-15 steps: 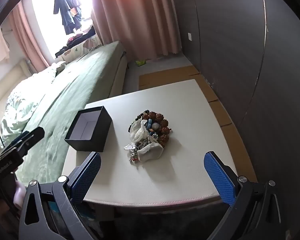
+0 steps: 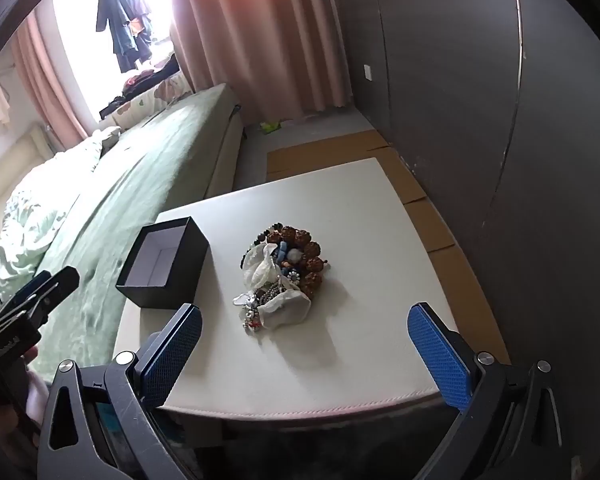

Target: Organize jewelry

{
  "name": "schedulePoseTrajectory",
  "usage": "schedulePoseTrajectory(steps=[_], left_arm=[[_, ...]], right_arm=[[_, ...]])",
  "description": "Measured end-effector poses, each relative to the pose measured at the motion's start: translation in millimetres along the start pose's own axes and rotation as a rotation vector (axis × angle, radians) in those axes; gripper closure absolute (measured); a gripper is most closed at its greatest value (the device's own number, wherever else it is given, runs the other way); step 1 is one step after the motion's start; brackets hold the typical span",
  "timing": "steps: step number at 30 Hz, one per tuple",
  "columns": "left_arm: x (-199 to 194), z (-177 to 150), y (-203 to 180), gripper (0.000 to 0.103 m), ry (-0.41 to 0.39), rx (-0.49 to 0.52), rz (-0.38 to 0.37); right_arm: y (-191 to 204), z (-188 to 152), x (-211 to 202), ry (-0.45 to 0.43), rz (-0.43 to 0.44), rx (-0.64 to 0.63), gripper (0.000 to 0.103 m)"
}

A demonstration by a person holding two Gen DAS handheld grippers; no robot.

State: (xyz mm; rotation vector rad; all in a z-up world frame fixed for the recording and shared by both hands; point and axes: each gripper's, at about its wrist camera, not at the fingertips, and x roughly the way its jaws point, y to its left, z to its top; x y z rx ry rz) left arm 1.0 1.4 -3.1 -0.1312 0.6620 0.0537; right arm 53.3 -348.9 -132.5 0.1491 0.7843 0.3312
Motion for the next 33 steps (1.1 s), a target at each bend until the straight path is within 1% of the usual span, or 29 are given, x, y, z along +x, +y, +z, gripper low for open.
schedulePoseTrajectory(steps=[5,9,13,19,25,30,33], left_arm=[[-0.4,1.5,-0.7,0.005,0.002,0.001,-0.003],[-1.9,1.4,-3.7,0.005,-0.016,0.019,0.001],[-2.7,0.8,-8.4,0.005,-0.024,0.033,-0.015],[-4.3,-1.4,-14.5,0.005,-0.042,0.060,-0.011],[-4.5,-2.3,-14.8,0.005,-0.038,0.059,-0.014],[-5.8,-1.4,-15.2,0.005,-0.048,0.054,-0.014],[-4.1,-1.2,-16.6,0.005,-0.048,0.054,-0.015]], right_arm=[[1.4,0.0,0.0,0.000,0.001,-0.002,0.000],[1.3,0.9,-0.3,0.001,-0.002,-0.001,0.000],[2.9,0.7,-0.1,0.001,-0.009,-0.005,0.000],[0.3,1.3,1.0,-0.001,0.000,-0.012,0.000],[3.1,-0.3,0.5,-0.002,-0.007,-0.027,0.000],[7.8,-1.1,0.9,0.007,0.006,-0.033,0.000],[11.7,-1.1,-2.7,-0.002,0.007,-0.056,0.000]])
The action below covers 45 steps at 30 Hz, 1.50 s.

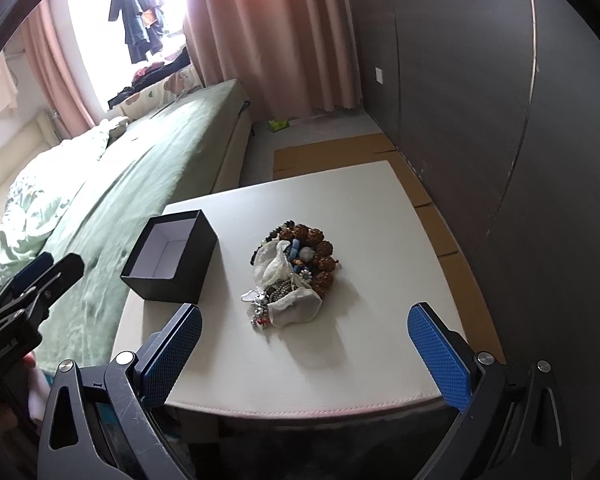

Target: Organize jewelry

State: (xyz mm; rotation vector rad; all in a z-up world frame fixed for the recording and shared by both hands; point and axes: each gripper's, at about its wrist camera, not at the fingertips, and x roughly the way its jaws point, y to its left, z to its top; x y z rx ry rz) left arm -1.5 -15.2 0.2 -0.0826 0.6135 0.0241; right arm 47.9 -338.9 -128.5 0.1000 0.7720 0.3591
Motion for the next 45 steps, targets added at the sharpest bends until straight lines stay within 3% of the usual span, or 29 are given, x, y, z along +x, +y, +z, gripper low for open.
schedulePoseTrajectory(steps=[30,39,45], left_arm=[[4.0,-2.2,-3.3,0.005,-0.009,0.005,0.011],[20.3,9.0,1.5,0.005,0.013,-0.097,-0.047],[36.8,11.1,-13.8,0.013,0.035,-0.073,-0.084]], right_arm=[[-1.9,2.5,-10.5,-0.029,-0.006,-0.026,0.000],[-26.0,9.8,-5.1,-0.029,-0.003,0.047,0.000],[-49.0,16.9,2.2,-0.030,0.001,0.125,0.000]])
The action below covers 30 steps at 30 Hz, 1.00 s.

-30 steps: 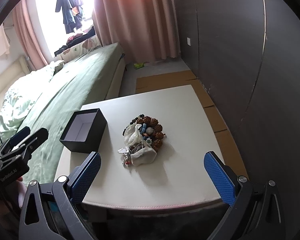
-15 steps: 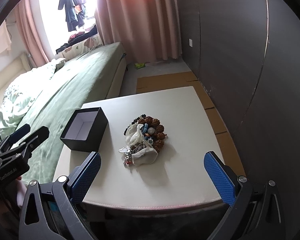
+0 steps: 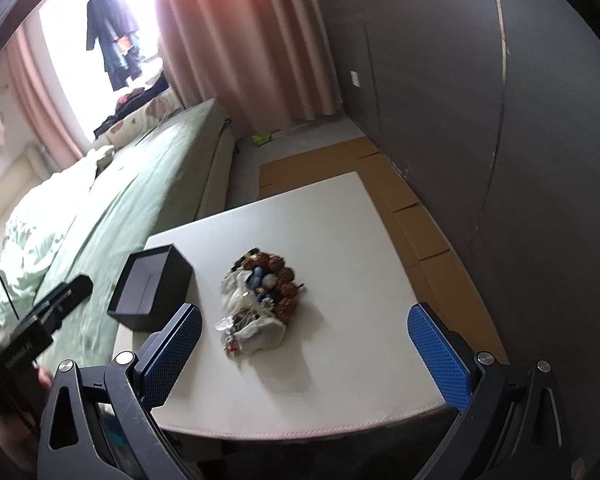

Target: Organize jewelry

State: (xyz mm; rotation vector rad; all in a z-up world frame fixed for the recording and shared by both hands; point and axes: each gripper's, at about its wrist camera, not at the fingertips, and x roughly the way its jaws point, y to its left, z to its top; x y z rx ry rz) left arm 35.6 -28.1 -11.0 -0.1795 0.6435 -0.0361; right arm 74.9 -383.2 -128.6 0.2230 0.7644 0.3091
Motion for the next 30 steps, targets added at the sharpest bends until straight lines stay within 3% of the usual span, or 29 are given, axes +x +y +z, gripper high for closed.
schedulePoseTrajectory(steps=[5,7,20,29,30], left_arm=[[20.6,-1.1,-11.3,0.018,0.032,0.011,-0.020],[29.8,-2.6,-15.8,0.025,0.057,0.019,-0.025],[86.4,-19.5,-56.4,0.042,0.201,0.115,-0.118],[120.0,-35.3,-67.5,0.042,0.296,0.148,-0.083],[125.1,-36.2,-67.0,0.046,0.304,0.147,-0.074]], right_arm=[[-19.0,9.2,8.9,0.004,0.017,0.076,0.000],[-24.5,12.0,13.2,0.008,0.032,0.101,0.000],[-41.9,23.8,38.9,0.040,0.055,0.174,0.000],[-47.2,25.1,43.5,0.052,0.065,0.193,0.000],[-46.7,25.2,44.1,0.054,0.067,0.189,0.000]])
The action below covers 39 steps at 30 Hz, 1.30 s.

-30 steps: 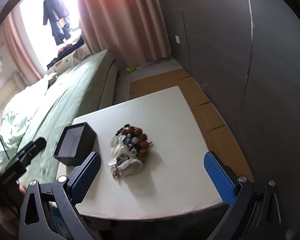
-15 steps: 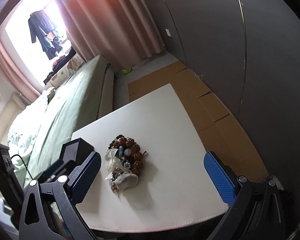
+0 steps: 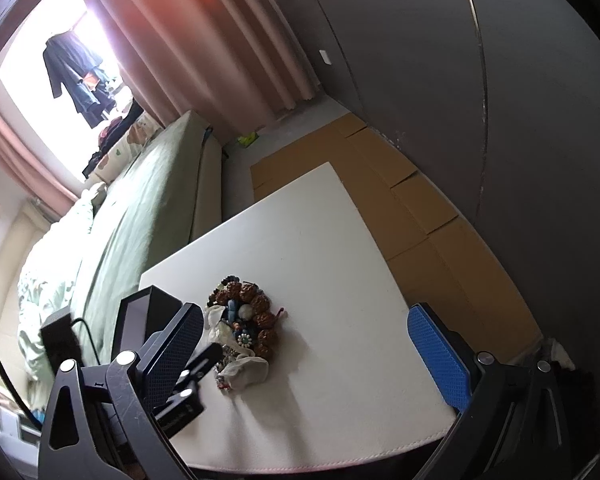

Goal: Organize jewelry
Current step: 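Grasp the white cloth pouch in the jewelry pile with the left gripper, then carry the white cloth toward the black box with the left gripper while the right gripper grasps the silver bangle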

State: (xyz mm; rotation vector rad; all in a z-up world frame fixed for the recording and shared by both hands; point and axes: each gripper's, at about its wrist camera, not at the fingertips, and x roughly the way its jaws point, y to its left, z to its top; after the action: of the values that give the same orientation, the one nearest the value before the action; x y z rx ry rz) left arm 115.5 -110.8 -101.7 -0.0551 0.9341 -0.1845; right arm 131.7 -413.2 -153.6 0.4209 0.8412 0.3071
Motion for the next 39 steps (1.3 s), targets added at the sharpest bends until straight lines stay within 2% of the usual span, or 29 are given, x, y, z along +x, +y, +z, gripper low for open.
schedulePoseTrajectory(steps=[3,4,6,7,11,20,24,29,31,36,38,39], left_arm=[[7.7,-0.6,5.3,0.066,0.022,-0.024,-0.003],[8.9,-1.2,7.2,0.078,0.021,-0.032,-0.012],[6.2,-1.9,11.0,0.095,0.015,-0.043,-0.013],[2.8,-1.7,12.4,0.097,0.007,-0.047,-0.016],[-22.3,1.0,19.4,0.101,-0.072,-0.063,-0.038],[-59.6,9.6,43.7,0.103,-0.171,-0.133,-0.088],[-74.4,15.2,53.4,0.103,-0.203,-0.158,-0.109],[-86.5,16.7,66.7,0.103,-0.230,-0.185,-0.116],[-91.5,16.8,72.6,0.103,-0.239,-0.191,-0.114],[-98.1,15.7,87.0,0.103,-0.248,-0.214,-0.114],[-100.6,14.2,91.9,0.103,-0.255,-0.223,-0.113],[-103.1,14.4,95.9,0.103,-0.260,-0.229,-0.114]], right_arm=[[2.0,-1.0,2.2,0.008,0.003,-0.006,0.000],[2.0,-1.2,2.3,0.009,0.004,-0.005,0.000],[2.7,-1.4,3.1,0.011,0.009,0.000,0.000],[3.6,-1.5,3.8,0.012,0.012,0.000,0.000],[8.7,-4.4,6.6,0.019,0.010,-0.015,0.000],[23.6,-12.8,22.9,0.059,0.017,-0.048,0.001],[33.3,-17.3,32.7,0.084,0.026,-0.071,0.007],[48.7,-24.5,48.0,0.122,0.036,-0.102,0.020],[54.4,-27.2,54.8,0.137,0.033,-0.115,0.029],[69.8,-34.4,80.1,0.185,-0.001,-0.159,0.039],[75.3,-37.3,92.5,0.209,-0.017,-0.181,0.048],[77.3,-38.1,98.7,0.222,-0.026,-0.192,0.059]])
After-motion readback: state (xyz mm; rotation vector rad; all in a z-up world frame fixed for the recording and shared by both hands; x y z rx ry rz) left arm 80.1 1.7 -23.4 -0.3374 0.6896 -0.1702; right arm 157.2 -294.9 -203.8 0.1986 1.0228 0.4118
